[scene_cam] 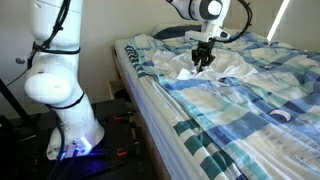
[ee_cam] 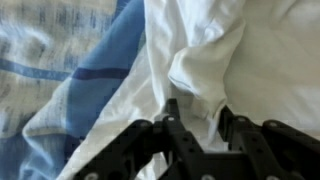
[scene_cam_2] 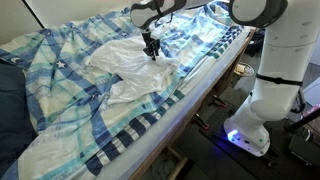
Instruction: Fold the sleeves on the white t-shirt
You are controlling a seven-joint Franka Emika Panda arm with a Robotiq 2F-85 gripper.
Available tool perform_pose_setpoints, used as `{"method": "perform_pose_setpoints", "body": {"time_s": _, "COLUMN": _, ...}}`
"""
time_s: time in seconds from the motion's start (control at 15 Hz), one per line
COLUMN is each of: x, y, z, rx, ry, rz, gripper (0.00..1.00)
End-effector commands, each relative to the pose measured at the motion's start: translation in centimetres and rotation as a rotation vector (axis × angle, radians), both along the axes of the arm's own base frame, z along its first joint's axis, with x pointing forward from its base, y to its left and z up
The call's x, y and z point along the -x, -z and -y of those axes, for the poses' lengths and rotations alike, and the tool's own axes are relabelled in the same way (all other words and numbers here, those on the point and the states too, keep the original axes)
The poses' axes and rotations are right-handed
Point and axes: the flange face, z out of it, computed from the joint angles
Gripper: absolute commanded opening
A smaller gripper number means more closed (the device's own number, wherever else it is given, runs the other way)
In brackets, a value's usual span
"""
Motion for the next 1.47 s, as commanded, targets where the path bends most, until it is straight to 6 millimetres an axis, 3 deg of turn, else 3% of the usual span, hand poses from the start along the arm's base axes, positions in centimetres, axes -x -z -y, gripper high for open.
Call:
{"method": "perform_pose_setpoints", "body": {"time_s": 0.0, "x": 4.5, "y": -5.2, "z": 4.3, "rx": 0.006, "ry": 0.075, "rz": 0.092, "gripper": 0.72}}
{"method": "perform_pose_setpoints", "body": {"time_s": 0.27, "x": 9.5, "y": -10.9, "z": 9.1, "rx": 0.027, "ry": 0.254, "rz": 0.133, "gripper": 1.00}}
{"method": "perform_pose_setpoints", "body": {"time_s": 0.47, "x": 14.5, "y": -14.9, "z": 11.5, "rx": 0.032, "ry": 0.334, "rz": 0.136, "gripper": 1.00}}
{"method": "perform_pose_setpoints", "body": {"time_s": 0.67, "x": 19.1, "y": -18.3, "z": 11.9, "rx": 0.030, "ry": 0.349, "rz": 0.126, "gripper": 1.00}}
{"method": "perform_pose_setpoints", "body": {"time_s": 0.8, "x": 20.8, "y": -20.0, "z": 10.9, "rx": 0.020, "ry": 0.315, "rz": 0.128, "gripper": 1.00}}
{"method": "perform_pose_setpoints", "body": {"time_s": 1.0, "x": 21.3, "y": -21.7, "z": 7.2, "rx": 0.026, "ry": 0.190, "rz": 0.136, "gripper": 1.00}}
{"method": "perform_pose_setpoints", "body": {"time_s": 1.4, "x": 19.9, "y": -21.2, "z": -0.8, "rx": 0.043, "ry": -0.080, "rz": 0.116, "gripper": 1.00}}
